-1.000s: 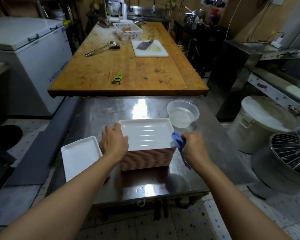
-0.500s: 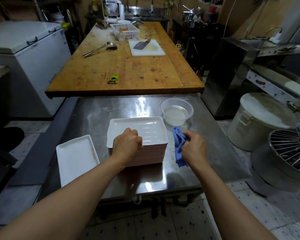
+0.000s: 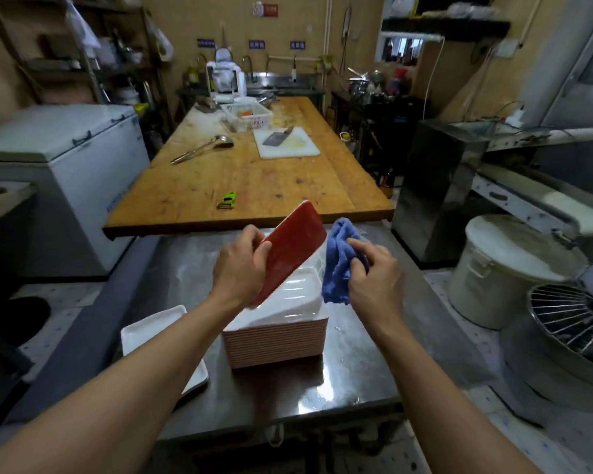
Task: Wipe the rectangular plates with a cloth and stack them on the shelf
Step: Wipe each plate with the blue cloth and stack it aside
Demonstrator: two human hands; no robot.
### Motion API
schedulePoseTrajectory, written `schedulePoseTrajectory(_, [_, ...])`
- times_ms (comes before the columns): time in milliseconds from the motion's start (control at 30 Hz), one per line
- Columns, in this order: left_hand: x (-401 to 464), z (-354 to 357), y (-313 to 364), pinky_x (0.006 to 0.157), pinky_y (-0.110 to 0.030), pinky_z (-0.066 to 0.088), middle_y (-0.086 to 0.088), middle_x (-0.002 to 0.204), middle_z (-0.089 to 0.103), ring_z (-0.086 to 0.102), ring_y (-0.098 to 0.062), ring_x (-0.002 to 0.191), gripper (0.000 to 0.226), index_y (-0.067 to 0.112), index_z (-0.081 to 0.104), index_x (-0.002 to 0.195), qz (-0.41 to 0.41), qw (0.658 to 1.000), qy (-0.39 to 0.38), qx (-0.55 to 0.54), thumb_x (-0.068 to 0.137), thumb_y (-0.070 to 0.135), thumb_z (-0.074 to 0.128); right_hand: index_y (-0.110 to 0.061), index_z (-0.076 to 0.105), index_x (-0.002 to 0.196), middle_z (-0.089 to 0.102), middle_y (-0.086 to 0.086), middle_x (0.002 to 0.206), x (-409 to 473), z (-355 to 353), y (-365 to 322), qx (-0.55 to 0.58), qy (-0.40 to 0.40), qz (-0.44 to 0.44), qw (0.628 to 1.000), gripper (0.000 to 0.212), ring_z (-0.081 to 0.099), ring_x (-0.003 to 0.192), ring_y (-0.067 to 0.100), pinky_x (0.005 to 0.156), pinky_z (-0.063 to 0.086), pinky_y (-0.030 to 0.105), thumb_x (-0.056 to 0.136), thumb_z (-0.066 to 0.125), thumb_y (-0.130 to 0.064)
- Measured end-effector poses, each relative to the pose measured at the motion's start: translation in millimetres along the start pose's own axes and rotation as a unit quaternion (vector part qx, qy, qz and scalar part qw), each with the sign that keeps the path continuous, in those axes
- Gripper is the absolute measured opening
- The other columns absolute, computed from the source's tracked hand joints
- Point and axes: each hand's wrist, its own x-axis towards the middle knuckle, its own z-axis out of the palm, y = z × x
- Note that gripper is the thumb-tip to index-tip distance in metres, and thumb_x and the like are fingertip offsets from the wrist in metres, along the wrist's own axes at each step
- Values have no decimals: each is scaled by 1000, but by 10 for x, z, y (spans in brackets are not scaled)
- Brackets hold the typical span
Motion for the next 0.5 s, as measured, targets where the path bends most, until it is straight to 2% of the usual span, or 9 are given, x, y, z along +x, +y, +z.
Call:
schedulePoseTrajectory(133, [-56, -173, 198, 61, -27, 39, 4, 69, 59, 55, -10, 65, 16, 18, 55, 77, -72, 986, 10, -151, 93, 18, 54, -6, 66, 112, 57, 3, 104, 88, 32, -410, 35, 49, -107, 992, 28, 53, 93, 6, 83, 43, 8, 87, 56, 0])
schedulePoseTrajectory(200, [-119, -233, 291, 55, -18, 40, 7, 65, 58, 52, 4, 53, 21, 21, 55, 72, -91, 974, 14, -206, 92, 13, 55, -6, 66, 111, 56, 6, 103, 121, 86, -580, 32, 54, -163, 985, 27, 52, 94, 8, 84, 43, 12, 85, 59, -4])
schedulePoseTrajectory(233, [-155, -261, 328, 53, -15, 40, 8, 65, 58, 51, 6, 51, 22, 21, 55, 71, -94, 970, 13, -224, 92, 12, 55, -7, 66, 110, 56, 7, 103, 124, 124, -648, 21, 48, -185, 981, 27, 52, 95, 12, 86, 45, 21, 84, 60, -9])
schedulePoseTrajectory(300, [-218, -317, 384, 57, -20, 41, 6, 66, 59, 52, 6, 52, 21, 20, 57, 73, -96, 963, 7, -252, 92, 12, 55, -15, 64, 111, 52, 7, 107, 122, 220, -729, -49, 43, -207, 976, 32, 48, 101, 19, 85, 43, 32, 81, 57, -25])
schedulePoseTrajectory(367, [-283, -367, 433, 59, -24, 43, 4, 69, 62, 56, -1, 59, 17, 18, 58, 77, -100, 958, 1, -268, 93, 15, 54, -23, 58, 109, 46, 4, 114, 111, 297, -784, -118, 60, -196, 972, 35, 38, 105, 20, 87, 36, 35, 77, 52, -34])
schedulePoseTrajectory(500, [-363, -451, 502, 60, -28, 45, -1, 71, 64, 57, -11, 65, 17, 15, 58, 79, -104, 956, 25, -275, 94, 19, 52, -21, 52, 110, 45, 4, 122, 96, 383, -880, -130, 56, -224, 964, 34, 37, 110, 22, 92, 34, 39, 80, 44, -34])
